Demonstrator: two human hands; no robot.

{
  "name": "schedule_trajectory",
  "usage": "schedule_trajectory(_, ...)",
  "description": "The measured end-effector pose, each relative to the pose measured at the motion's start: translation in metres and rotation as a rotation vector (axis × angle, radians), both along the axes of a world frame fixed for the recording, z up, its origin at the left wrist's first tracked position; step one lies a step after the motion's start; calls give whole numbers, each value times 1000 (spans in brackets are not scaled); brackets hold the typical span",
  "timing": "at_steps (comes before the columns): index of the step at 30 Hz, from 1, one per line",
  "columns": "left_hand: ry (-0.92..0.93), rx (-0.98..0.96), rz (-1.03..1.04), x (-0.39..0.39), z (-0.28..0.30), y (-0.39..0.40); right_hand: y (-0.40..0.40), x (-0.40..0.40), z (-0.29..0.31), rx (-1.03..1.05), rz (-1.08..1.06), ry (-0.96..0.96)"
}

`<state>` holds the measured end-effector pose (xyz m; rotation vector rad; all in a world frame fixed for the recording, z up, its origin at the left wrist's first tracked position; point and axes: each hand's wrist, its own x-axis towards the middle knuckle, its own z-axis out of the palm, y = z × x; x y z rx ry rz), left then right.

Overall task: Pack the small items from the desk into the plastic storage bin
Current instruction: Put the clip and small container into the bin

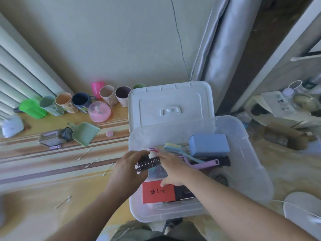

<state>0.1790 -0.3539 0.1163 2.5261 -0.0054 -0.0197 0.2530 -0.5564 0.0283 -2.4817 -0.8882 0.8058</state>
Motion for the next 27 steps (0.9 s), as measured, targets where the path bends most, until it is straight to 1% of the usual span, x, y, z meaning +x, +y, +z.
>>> schedule_trajectory(3, 25, 30, -38, -5, -5, -3, -22, 1, 10, 68, -103, 47)
schedule_trajectory(6, 84, 49, -94, -4, -9, -14, -45, -5, 31, 155, -232, -3)
schedule_trajectory(8, 156, 26, -142, 1, -13, -27, -55, -13, 46, 212, -252, -17)
schedule_trajectory(10, 206, -22, -175, 6, -16, -42, -56, -20, 57, 235, -239, -41)
schedule_trajectory(13, 192, -80, -216, 15, -22, -60, -54, -22, 65, 219, -191, -103)
schedule_trajectory(16, 162, -119, -250, 23, -26, -64, -55, -14, 68, 175, -169, -53)
schedule_trajectory(18, 160, -149, -233, 27, -26, -63, -56, -8, 69, 151, -126, 0)
schedule_trajectory(23, 158, -208, -203, 21, -27, -54, -48, 10, 63, 113, -39, -28)
schedule_trajectory(24, 148, -209, -188, 22, -27, -55, -48, 13, 67, 119, -43, -4)
schedule_trajectory(26, 137, -225, -38, 22, -29, -32, -17, 35, 67, 106, 35, 96)
schedule_trajectory(27, 118, -222, -39, 23, -27, -33, -17, 39, 72, 100, 19, 128)
